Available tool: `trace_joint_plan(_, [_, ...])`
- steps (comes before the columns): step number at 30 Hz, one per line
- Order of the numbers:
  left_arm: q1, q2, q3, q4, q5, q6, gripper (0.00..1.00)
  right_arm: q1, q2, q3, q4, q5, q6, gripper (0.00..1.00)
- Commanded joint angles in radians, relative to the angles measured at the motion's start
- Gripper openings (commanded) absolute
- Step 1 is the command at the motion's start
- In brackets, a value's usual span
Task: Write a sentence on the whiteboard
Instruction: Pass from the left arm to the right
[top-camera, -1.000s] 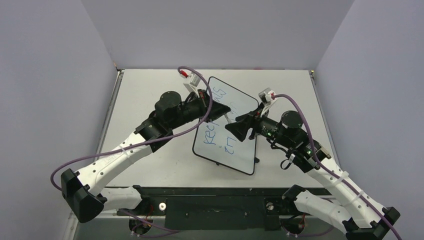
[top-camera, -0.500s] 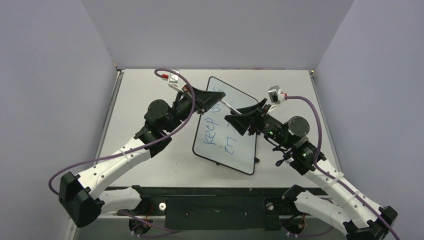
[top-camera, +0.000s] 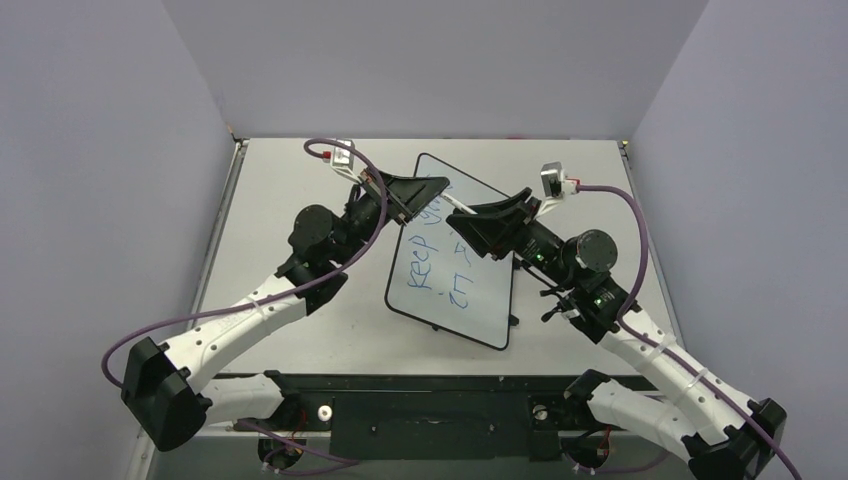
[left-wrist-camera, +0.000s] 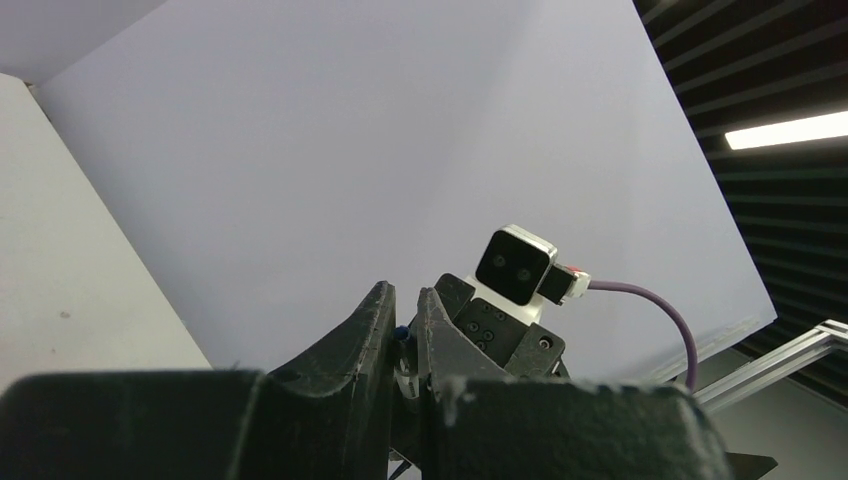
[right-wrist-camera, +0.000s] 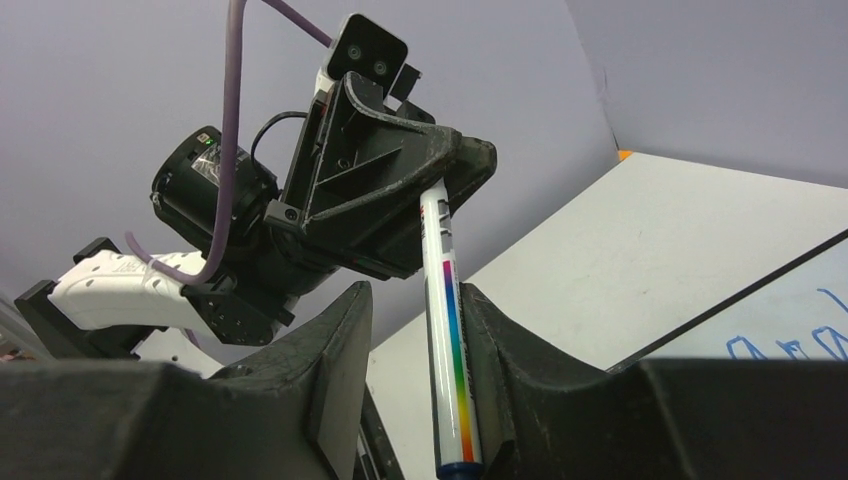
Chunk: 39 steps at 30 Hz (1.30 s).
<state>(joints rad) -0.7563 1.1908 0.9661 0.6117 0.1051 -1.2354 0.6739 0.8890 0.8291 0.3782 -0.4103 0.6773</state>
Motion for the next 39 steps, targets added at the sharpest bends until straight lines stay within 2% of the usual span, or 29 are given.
trace_joint_plan(1, [0.008, 0.017, -0.014, 0.078, -0.003, -0.012, 0.0, 0.001, 0.02, 0.05, 0.128, -0.031, 0.03, 0.32])
trace_joint_plan(27, [0.007, -0.013, -0.06, 0.098, -0.02, 0.0, 0.0, -0.007, 0.038, 0.045, 0.212, 0.063, 0.084, 0.28])
trace_joint_plan(34, [0.008, -0.007, -0.069, 0.107, -0.02, 0.002, 0.0, -0.007, 0.06, 0.053, 0.209, 0.059, 0.091, 0.19])
trace_joint_plan(39, [0.006, -0.004, -0.063, 0.104, -0.019, 0.015, 0.0, -0.006, 0.066, 0.064, 0.175, 0.051, 0.081, 0.18])
